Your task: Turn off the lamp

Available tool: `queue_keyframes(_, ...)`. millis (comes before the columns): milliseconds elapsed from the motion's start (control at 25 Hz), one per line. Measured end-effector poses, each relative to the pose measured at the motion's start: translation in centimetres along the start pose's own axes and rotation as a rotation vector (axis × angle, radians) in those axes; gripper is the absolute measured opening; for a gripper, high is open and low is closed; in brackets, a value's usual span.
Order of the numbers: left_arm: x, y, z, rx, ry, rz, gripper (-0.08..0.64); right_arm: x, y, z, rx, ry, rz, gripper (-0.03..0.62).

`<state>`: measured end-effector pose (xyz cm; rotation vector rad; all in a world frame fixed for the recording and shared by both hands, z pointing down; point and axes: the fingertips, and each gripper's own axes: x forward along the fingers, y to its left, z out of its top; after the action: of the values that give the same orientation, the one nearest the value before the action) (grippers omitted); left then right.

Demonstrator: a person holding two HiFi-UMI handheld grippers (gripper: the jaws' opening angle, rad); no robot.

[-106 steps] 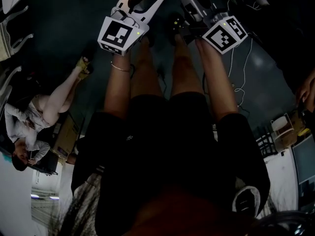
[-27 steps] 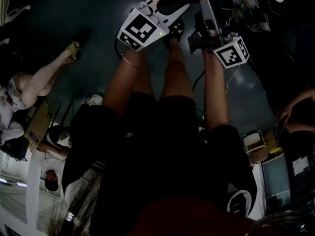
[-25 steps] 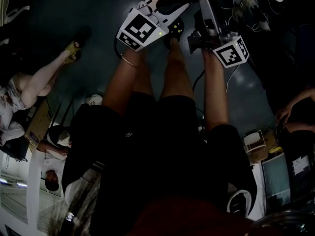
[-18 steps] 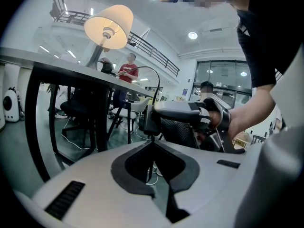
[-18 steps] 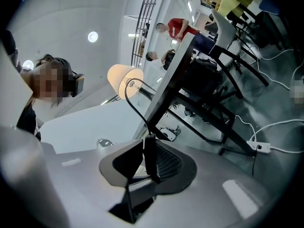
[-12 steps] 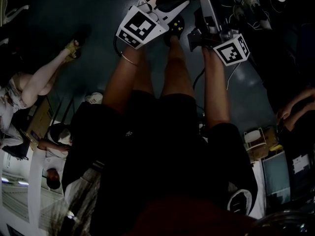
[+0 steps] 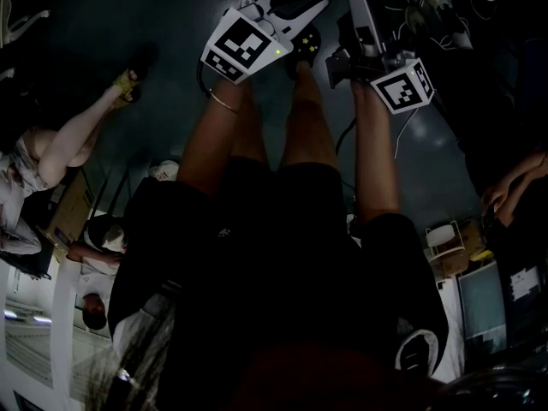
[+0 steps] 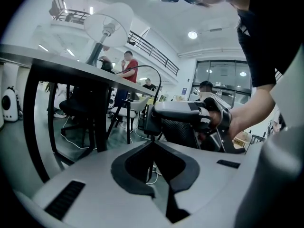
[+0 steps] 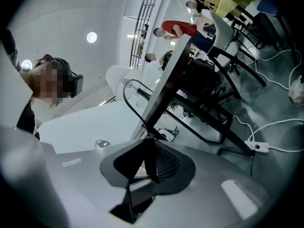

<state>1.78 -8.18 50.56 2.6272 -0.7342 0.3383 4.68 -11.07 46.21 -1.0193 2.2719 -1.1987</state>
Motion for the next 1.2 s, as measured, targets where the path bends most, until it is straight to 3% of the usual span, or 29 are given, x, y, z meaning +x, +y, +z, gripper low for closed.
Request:
queue_keyframes(440,0.4,0.3,-1.1,0.013,0.010,-0.005,0.017,0.1,-0.5,-0.7,-0.074,0.044,-0.042,0.058)
queue_keyframes(1200,-0.6,1.4,-1.6,-0.011,-0.009,0.065,0.017,0.6,-2.0,-1.3,-0.148,0.054,-0.128,0.060)
